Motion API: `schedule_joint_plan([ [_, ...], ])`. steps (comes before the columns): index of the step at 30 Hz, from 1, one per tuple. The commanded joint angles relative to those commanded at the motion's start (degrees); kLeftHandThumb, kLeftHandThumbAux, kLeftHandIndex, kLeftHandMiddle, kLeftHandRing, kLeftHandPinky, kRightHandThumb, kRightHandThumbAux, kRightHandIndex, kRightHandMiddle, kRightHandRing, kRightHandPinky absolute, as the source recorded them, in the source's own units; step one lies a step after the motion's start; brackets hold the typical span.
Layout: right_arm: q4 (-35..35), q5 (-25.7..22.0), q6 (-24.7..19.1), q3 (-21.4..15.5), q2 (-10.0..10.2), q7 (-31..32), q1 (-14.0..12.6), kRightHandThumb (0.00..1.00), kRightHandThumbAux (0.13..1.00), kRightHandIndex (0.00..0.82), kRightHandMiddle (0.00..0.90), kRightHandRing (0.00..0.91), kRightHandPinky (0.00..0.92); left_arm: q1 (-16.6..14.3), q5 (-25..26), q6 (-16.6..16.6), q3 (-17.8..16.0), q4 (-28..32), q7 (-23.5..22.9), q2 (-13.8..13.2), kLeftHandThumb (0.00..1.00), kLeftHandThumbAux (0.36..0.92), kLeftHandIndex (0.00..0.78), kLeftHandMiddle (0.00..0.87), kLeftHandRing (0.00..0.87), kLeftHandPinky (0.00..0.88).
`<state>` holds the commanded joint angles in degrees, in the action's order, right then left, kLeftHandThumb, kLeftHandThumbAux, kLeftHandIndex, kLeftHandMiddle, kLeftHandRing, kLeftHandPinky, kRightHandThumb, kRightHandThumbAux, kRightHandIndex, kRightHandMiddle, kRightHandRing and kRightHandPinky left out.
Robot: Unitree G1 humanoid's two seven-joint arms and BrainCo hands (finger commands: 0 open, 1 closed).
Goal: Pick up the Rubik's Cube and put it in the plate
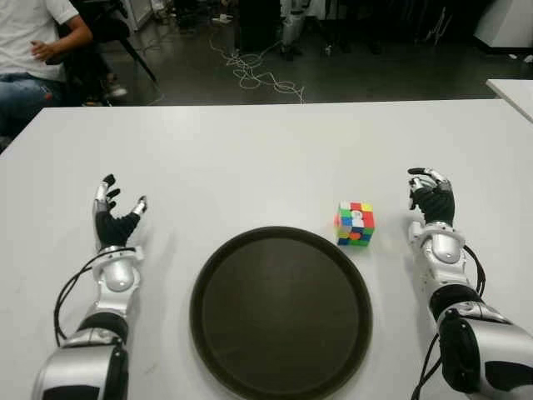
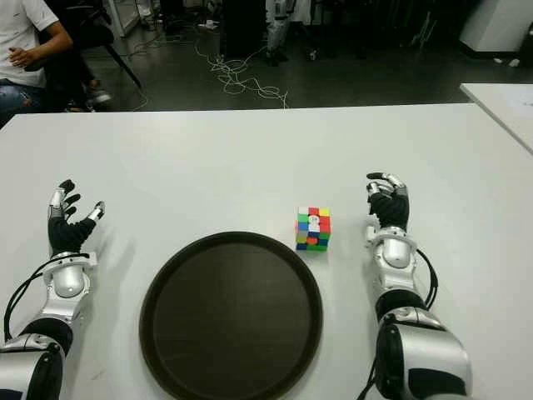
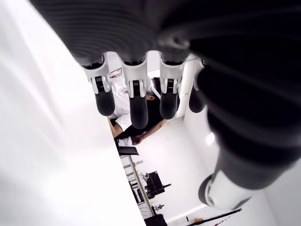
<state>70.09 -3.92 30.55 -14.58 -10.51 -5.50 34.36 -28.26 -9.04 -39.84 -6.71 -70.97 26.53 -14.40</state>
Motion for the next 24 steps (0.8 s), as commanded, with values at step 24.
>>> schedule_joint_plan([
  [24, -0.09, -0.01, 0.55, 0.11, 0.27, -1.15, 0.01, 0.708, 0.714, 0.441, 0.831, 0.826, 0.821, -0.03, 0.01, 0.66, -0.26, -0.12, 0.57, 0.26, 0.0, 0.771, 0.091, 0.123, 0.128, 0.119],
])
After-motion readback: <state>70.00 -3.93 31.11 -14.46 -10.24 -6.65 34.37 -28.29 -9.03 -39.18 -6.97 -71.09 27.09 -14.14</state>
